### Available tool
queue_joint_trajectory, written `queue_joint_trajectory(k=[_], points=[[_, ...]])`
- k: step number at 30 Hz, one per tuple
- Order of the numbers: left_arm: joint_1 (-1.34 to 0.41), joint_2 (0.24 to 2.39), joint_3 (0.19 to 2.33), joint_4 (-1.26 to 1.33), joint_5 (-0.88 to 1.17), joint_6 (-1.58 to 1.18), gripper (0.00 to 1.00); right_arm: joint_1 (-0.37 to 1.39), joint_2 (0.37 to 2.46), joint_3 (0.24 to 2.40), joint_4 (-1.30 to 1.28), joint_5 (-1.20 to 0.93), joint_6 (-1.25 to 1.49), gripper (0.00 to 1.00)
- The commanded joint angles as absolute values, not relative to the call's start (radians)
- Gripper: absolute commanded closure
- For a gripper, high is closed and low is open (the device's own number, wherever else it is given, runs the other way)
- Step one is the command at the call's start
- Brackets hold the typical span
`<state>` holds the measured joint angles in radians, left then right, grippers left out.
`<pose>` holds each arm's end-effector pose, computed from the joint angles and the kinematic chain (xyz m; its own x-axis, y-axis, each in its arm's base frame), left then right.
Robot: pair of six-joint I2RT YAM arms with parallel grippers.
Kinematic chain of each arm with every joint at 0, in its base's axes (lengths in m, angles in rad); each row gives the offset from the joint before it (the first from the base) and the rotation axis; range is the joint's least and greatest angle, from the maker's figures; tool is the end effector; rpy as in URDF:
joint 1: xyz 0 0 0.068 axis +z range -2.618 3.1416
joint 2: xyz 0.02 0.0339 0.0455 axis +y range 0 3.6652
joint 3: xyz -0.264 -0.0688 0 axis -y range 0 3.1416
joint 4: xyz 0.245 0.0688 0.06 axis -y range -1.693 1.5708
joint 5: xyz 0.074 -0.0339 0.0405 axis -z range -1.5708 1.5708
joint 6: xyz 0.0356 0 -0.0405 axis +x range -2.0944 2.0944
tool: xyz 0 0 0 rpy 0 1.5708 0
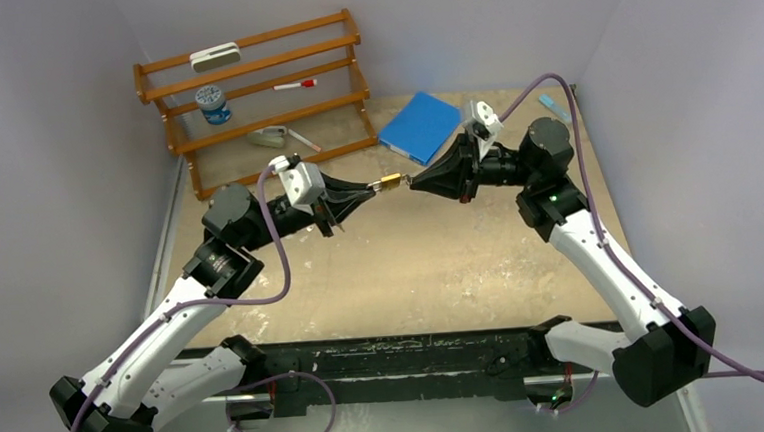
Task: Lock with the key
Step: Lock the lock.
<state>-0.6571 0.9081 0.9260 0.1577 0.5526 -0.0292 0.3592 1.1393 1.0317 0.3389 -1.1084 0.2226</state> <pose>0.1502 -0.1395 0.4042 0.1111 -0.1171 -0.9869 0.9328 0.3550 0.0629 0.2201 0.1167 0.4072 -0.0053 0.1032 -0.9946 -0.9958 0.0909 0.0148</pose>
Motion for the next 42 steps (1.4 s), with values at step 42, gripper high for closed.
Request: queue_joint_trajectory(k=[42], points=[[-0.66,1.291,1.26,-0.45,-0.171,-0.234,1.0,0.519,1.236,0.92,0.3,-0.368,0.255,1.0]])
